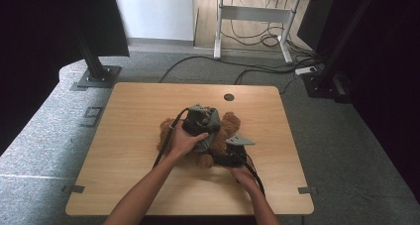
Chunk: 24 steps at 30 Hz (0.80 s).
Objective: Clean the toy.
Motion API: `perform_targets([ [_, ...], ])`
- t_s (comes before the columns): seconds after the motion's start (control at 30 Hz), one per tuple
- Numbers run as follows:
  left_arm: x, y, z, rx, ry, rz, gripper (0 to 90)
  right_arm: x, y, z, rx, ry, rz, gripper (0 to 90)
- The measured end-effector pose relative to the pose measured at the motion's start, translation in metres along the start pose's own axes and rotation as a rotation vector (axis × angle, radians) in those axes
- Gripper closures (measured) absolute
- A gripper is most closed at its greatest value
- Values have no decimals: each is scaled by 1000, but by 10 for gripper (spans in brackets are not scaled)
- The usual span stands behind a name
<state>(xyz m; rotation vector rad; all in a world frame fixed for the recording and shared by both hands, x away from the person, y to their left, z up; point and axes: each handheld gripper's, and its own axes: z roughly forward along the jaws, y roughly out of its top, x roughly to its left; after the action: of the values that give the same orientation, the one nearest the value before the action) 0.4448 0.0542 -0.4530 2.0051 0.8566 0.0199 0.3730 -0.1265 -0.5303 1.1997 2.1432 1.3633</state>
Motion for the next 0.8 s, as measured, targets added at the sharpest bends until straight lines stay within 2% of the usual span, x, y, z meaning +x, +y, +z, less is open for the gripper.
perform_targets([
  [0.1, 2, -1, -1, 15, 14, -18, 755, 1, 0, 0, 1, -1, -6, 256],
  [0.27, 8, -1, -10, 32, 61, -38, 759, 2, 0, 1, 2, -5, -17, 256],
  [0.43, 24, -8, -28, 24, 129, -77, 760, 2, -1, 0, 4, -5, -20, 256],
  [0.53, 31, -15, -41, 7, 155, -80, 762, 2, -1, 0, 4, -3, -22, 256],
  [0.67, 43, -29, -61, -28, 150, -111, 762, 4, -1, 1, 10, -4, -39, 257],
  [0.8, 42, -48, -83, -79, 123, -108, 763, 7, -2, 2, 26, 0, -63, 257],
])
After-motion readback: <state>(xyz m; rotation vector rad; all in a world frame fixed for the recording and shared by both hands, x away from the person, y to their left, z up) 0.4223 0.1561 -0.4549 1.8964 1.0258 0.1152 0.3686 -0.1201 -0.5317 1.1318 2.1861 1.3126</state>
